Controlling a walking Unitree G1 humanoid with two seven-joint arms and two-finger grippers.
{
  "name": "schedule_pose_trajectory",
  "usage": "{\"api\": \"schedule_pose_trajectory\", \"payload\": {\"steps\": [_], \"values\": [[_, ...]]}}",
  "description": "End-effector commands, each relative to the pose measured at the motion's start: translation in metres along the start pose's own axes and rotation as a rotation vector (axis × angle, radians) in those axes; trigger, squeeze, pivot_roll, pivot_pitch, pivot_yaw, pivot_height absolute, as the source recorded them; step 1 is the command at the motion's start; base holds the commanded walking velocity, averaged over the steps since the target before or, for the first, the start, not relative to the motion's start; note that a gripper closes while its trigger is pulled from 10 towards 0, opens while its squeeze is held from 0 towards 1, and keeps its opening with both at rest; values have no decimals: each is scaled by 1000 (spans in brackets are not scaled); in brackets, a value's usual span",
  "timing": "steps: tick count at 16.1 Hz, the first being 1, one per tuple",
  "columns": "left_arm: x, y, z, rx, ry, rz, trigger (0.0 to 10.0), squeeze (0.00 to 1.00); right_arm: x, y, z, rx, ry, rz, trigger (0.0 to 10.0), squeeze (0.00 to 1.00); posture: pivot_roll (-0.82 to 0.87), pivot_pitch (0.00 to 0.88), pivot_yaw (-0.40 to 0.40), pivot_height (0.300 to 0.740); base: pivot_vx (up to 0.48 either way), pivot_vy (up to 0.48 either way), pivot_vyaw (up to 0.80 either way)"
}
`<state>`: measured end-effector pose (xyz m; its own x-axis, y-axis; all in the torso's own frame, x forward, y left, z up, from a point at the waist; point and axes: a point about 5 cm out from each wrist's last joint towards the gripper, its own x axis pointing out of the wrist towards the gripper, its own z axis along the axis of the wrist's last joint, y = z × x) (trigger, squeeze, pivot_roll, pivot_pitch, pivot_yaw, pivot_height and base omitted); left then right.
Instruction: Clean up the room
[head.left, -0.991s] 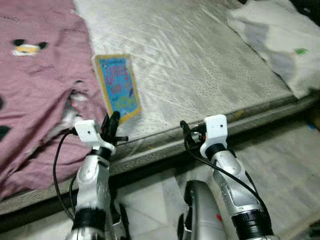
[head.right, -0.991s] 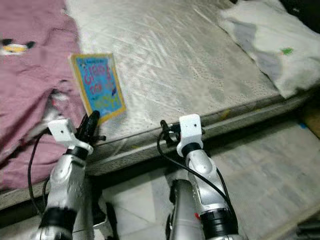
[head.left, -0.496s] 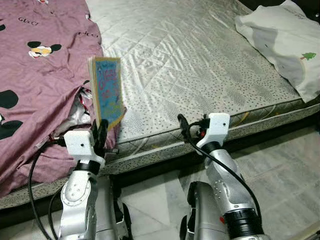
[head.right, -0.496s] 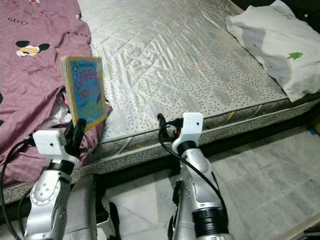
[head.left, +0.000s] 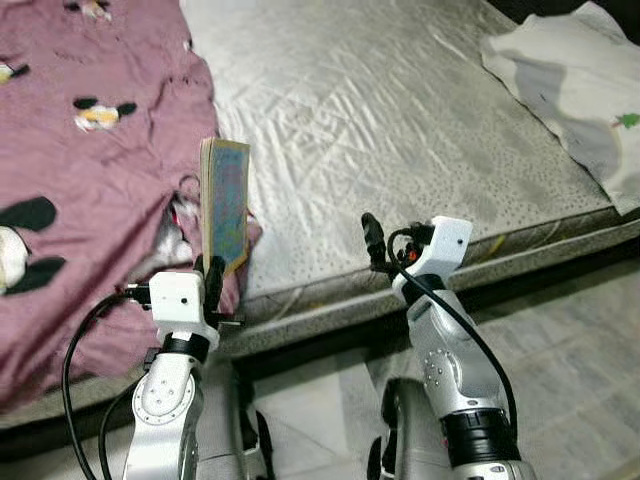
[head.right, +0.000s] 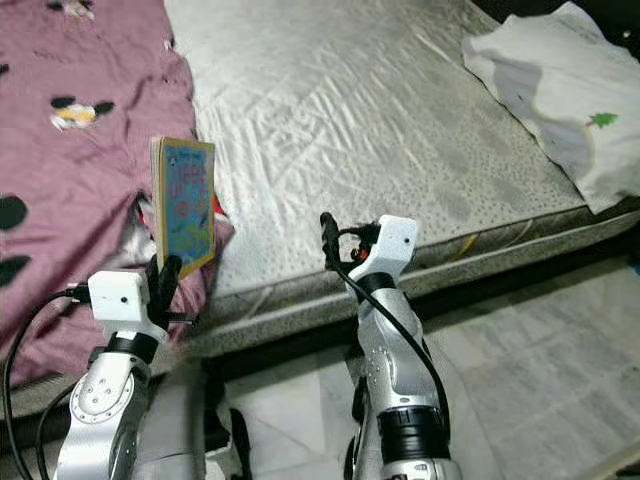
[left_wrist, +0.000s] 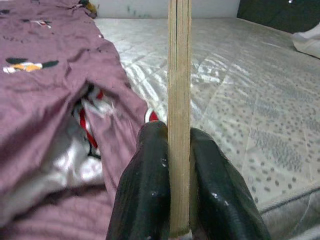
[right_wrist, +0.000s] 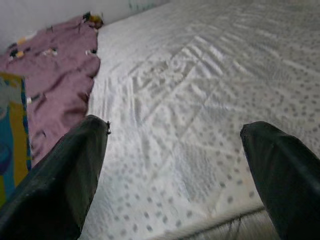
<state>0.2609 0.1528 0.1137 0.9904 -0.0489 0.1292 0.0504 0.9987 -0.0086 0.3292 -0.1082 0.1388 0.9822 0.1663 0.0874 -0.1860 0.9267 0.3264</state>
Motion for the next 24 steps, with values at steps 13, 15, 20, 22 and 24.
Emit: {"api": "schedule_pose_trajectory", "payload": {"steps": [13,15,20,22,24], "values": [[5,-4,-3,38,39,64,10000,0,1,-8,-1,-38,9,-39,10000,0,-31,147,-24,740,0,0,0],[5,-1,-5,38,48,79,10000,0,2,-8,0,-42,9,-38,10000,0,-33,146,-26,740,0,0,0],[8,-2,-4,30,47,78,10000,0,4,-7,1,-51,9,-28,10000,0,-35,142,-30,740,0,0,0],[8,-3,-4,28,48,77,10000,0,4,-4,0,-50,12,-14,10000,0,-34,141,-33,740,0,0,0],[9,-2,-5,21,52,85,10000,0,4,-2,-3,-71,27,-3,10000,0,-33,140,-36,740,0,0,0]]}}
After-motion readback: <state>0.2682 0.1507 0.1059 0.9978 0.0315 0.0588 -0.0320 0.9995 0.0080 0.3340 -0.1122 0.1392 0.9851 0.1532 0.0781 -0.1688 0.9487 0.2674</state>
